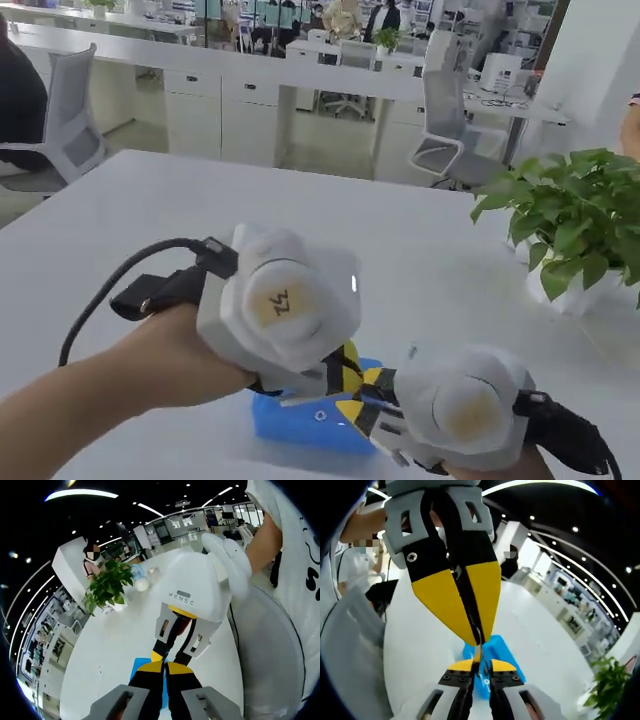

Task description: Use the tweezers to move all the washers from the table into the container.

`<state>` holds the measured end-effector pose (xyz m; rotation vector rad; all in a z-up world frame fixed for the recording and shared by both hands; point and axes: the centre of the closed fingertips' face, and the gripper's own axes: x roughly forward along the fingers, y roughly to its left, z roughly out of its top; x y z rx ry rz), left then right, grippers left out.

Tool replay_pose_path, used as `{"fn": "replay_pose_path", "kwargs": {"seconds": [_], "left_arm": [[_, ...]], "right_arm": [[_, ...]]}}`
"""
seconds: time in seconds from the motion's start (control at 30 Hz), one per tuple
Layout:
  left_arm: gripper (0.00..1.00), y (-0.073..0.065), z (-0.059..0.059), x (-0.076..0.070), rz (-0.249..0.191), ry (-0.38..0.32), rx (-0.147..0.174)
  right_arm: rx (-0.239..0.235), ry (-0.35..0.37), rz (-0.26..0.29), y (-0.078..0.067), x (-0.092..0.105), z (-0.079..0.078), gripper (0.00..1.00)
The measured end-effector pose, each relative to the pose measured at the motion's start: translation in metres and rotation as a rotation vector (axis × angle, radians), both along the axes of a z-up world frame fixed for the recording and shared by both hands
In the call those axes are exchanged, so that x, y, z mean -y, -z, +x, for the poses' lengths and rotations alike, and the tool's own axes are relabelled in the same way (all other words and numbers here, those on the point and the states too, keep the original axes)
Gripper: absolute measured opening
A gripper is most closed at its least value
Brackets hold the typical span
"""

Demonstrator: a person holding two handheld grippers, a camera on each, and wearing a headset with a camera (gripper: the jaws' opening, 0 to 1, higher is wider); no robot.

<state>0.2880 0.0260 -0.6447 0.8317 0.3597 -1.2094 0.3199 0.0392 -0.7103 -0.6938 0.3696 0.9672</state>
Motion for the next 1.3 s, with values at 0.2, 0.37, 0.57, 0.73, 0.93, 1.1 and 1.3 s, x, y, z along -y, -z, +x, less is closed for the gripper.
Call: {"fn": "replay_pose_path", "kwargs": {"seconds": [0.2, 0.37, 0.57, 0.73, 0.93, 1.1, 1.3], "left_arm": [[0.00, 0.011, -0.023, -0.006, -0.003, 0.015, -0.022], [0.00, 0.038, -0.035, -0.013, 0.026, 0.015, -0.068], [0.00, 0.080, -0.037, -0.020, 0.051, -0.013, -0.117], [0.00, 0.111, -0.036, -0.025, 0.077, -0.023, -0.165], [0.00, 0.144, -0.034, -0.036, 0.104, -0.050, -0.233], [0.00, 0.166, -0.031, -0.049, 0.167, -0.063, -0.263], [0.00, 0.183, -0.027, -0.057, 0.157, -0.103, -0.314]], "right_arm": [[0.004, -0.008, -0.037, 0.009, 0.007, -0.023, 0.08], [-0.060, -0.005, -0.051, 0.035, 0.011, -0.042, 0.08], [-0.126, -0.013, -0.091, 0.070, 0.006, -0.049, 0.08], [-0.197, -0.038, -0.133, 0.096, 0.003, -0.053, 0.08], [-0.266, -0.049, -0.177, 0.127, -0.003, -0.054, 0.08], [-0.277, -0.057, -0.206, 0.141, -0.010, -0.053, 0.08], [-0.311, -0.052, -0.211, 0.150, -0.011, -0.049, 0.09]]}}
